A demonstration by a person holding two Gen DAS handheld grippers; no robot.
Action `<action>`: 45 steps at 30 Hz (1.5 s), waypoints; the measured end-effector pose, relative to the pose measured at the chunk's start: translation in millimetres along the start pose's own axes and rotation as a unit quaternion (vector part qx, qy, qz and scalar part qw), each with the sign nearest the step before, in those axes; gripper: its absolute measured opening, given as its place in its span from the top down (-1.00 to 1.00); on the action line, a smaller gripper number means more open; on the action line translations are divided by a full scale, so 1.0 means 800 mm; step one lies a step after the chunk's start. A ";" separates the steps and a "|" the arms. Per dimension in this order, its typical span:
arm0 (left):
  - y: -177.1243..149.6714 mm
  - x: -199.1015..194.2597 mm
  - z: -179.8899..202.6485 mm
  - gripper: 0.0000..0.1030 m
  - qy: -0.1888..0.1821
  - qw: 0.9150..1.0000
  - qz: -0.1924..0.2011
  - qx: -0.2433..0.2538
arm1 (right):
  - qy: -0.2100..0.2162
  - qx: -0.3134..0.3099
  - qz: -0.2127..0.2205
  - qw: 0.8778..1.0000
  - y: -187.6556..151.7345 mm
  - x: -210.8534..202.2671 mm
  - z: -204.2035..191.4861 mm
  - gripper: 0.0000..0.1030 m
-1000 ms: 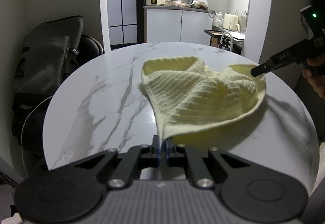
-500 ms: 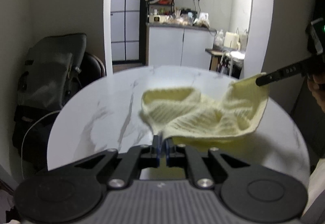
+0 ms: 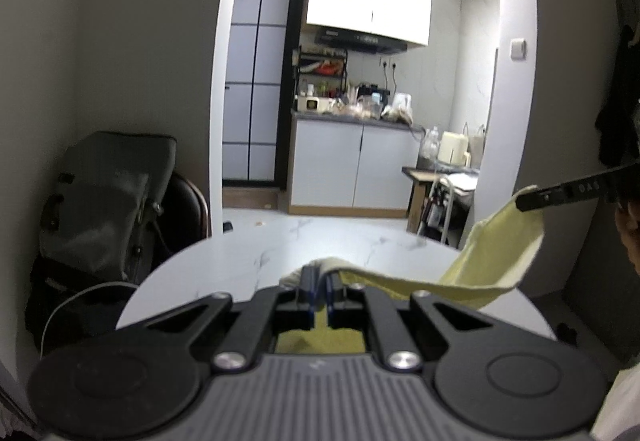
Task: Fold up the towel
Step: 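Lift the towel off the table with both tools and shake it out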
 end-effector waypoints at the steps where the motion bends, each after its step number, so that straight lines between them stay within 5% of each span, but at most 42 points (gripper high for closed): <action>1: 0.005 -0.002 0.001 0.90 0.000 1.000 0.005 0.002 | -0.002 0.001 0.007 1.000 0.006 -0.006 0.001 0.90; 20: 0.106 -0.086 0.036 0.90 0.016 0.994 0.101 0.042 | -0.017 0.039 0.125 0.991 0.093 -0.130 0.017 0.90; 45: 0.110 -0.177 0.114 0.90 0.007 0.987 0.137 0.087 | 0.011 0.126 0.163 0.978 0.036 -0.235 0.043 0.90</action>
Point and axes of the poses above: each gripper's, at about its wrist camera, not at the fingertips, and x roughly the way its jaws point, z to its right, y to its top, the point moved 9 cm from there along x, roughly the way its jaws point, and after that the axes turned 14 degrees about -y, right-handed, at the moved point
